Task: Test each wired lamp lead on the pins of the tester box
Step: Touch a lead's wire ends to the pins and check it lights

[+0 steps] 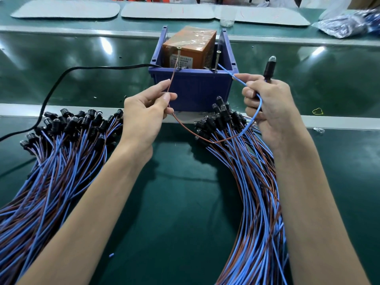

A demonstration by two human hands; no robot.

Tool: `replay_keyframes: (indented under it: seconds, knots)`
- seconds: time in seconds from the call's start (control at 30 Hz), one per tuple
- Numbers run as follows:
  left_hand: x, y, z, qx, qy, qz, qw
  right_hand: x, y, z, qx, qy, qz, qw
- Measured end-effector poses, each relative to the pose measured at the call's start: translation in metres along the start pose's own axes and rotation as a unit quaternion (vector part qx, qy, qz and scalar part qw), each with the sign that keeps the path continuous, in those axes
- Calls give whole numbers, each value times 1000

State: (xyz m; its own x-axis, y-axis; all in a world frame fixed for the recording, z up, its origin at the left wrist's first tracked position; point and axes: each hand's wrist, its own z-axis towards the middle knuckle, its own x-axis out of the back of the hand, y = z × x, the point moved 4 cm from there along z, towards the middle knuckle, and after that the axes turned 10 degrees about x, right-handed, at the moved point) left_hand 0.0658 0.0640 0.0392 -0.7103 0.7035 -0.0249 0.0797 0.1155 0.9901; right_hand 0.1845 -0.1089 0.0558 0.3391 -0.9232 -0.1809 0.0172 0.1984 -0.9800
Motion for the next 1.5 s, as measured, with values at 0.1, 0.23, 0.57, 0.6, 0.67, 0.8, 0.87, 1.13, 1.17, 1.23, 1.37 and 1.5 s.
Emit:
replay_keyframes:
  seconds: [0.1, 0.23, 0.57, 0.6, 0.67, 0.8, 0.87, 1.13, 1.17, 1.23, 1.37, 1.5]
  knots:
    - [0, 1, -1, 2, 1, 1, 1000, 0, -1, 0, 0, -3, 1, 1000]
    - [-2, 0, -4, 2, -5, 6, 1000, 0, 0, 0, 0, -5, 0, 1000]
    - [-3, 2, -7, -4, -13, 8, 1000, 1, 0, 0, 5, -10, -7, 1000]
    - [-4, 1, -7, -4, -15, 9, 1000, 1, 0, 0, 5, -10, -7, 1000]
    - [-6, 1, -8, -6, -19, 13, 1000, 0, 0, 0, 2, -9, -2, 1000]
    - [-7, 1, -9, -8, -22, 17, 1000, 0, 0, -1, 2, -9, 2, 1000]
    - [-8, 2, -10, -12, -23, 14, 1000, 0, 0, -1, 3, -12, -5, 1000]
    - [-5, 4, -11, -13, 12, -4, 1000, 0, 0, 0, -1, -9, -5, 1000]
    - [-4, 4, -10, -11, 19, -8, 1000, 1, 0, -1, -1, -9, -5, 1000]
    - [-2, 5, -9, -4, 28, -21, 999, 1, 0, -1, -1, -9, -5, 1000]
    - [0, 6, -9, 3, 32, -39, 999, 0, 0, -1, -2, -9, -3, 1000]
    - [1, 7, -9, 9, 42, -51, 998, 0, 0, -1, -3, -7, -1, 1000]
